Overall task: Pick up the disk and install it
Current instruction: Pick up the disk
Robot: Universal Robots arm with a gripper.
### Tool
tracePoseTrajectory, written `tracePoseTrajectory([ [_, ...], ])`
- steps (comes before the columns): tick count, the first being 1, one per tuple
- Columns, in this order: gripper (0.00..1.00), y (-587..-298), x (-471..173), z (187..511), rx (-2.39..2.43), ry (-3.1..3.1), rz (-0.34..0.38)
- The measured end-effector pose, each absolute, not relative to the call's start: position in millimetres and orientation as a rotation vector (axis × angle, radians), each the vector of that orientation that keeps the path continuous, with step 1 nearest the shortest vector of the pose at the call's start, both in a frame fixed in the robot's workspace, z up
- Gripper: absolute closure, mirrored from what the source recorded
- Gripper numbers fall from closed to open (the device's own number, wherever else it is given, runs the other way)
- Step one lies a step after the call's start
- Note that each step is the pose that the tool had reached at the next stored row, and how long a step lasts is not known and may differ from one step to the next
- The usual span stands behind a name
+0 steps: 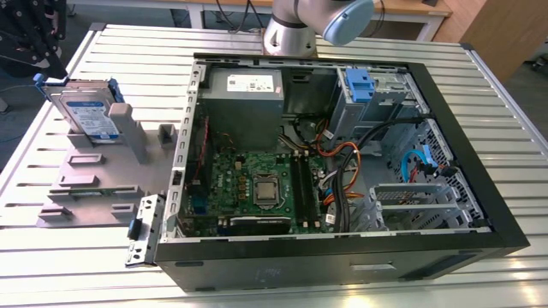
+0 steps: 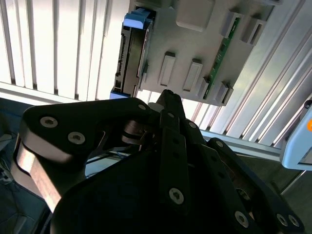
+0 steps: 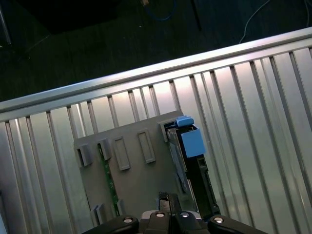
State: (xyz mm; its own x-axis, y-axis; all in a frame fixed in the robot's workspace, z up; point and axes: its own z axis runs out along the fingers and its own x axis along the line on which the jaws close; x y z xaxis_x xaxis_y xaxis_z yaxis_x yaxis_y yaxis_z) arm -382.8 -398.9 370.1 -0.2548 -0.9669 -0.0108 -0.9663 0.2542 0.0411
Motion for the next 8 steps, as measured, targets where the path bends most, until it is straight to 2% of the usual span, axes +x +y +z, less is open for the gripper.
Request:
tracePoseTrajectory([
  [8,0.89,-399.0,-382.8,370.2,1.917,-2.467,-0.061],
])
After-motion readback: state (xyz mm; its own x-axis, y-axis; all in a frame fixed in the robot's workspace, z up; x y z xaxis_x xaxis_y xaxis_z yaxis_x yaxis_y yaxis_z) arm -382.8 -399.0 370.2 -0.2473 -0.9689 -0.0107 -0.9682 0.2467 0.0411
